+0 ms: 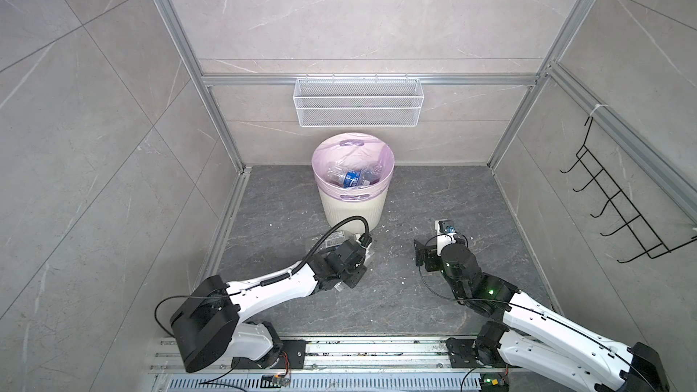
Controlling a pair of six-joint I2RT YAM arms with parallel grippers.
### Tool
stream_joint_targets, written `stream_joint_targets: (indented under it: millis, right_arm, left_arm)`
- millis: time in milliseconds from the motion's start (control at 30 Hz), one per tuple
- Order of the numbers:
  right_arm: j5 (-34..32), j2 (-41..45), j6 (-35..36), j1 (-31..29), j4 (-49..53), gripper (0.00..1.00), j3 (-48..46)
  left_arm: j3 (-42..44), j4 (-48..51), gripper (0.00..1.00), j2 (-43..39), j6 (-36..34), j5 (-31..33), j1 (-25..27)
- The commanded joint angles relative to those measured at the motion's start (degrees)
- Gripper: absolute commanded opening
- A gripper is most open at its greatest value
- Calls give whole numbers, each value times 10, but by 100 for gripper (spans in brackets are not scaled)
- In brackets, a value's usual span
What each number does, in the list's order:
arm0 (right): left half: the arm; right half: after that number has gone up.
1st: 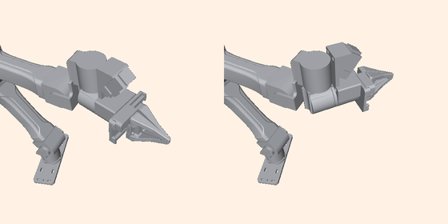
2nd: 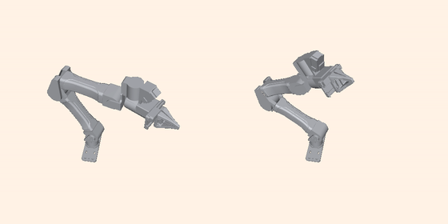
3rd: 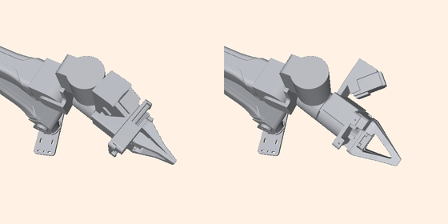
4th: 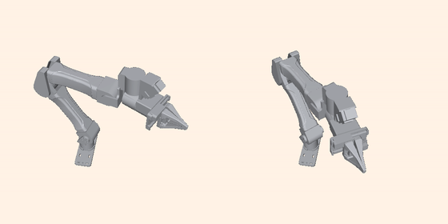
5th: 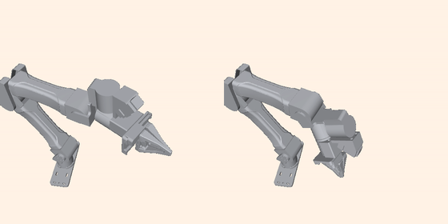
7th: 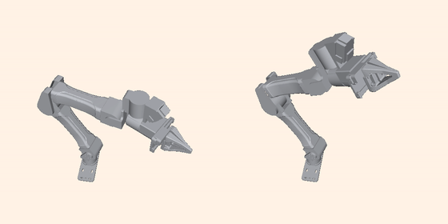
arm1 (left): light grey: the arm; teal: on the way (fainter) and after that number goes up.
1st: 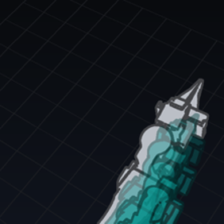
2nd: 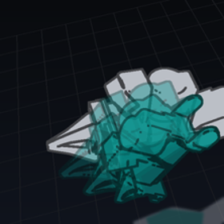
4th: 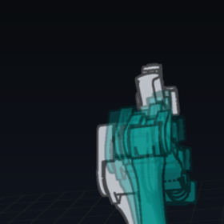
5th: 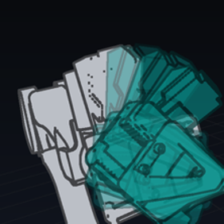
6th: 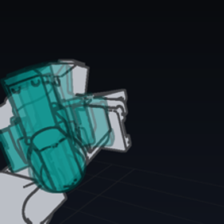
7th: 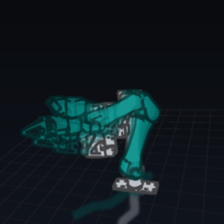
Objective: Throw the plastic bottles in the bin
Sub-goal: 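Close the left gripper on the crane-label bottle and lift it, then carry the crane-label bottle with the left gripper up over the bin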
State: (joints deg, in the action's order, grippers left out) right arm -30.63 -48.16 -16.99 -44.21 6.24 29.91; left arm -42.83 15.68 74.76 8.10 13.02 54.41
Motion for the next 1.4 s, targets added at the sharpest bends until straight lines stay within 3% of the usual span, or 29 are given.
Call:
stream_joint_targets:
  millis: [0,400,800,1100,1367]
  right_arm:
    - [-4,5,-16,2,10,100,13]
    - [4,0,-17,3,7,100,13]
    - [11,10,-19,2,10,100,13]
    - [23,19,-22,3,11,100,14]
    - [39,32,-26,3,17,100,16]
  left_arm:
    - [24,-33,51,-68,35,29,7]
    - [73,-6,52,-285,63,88,12]
    - [37,47,52,-377,62,115,12]
    - [-66,73,52,-356,30,117,12]
    - [-238,72,54,-237,-31,114,5]
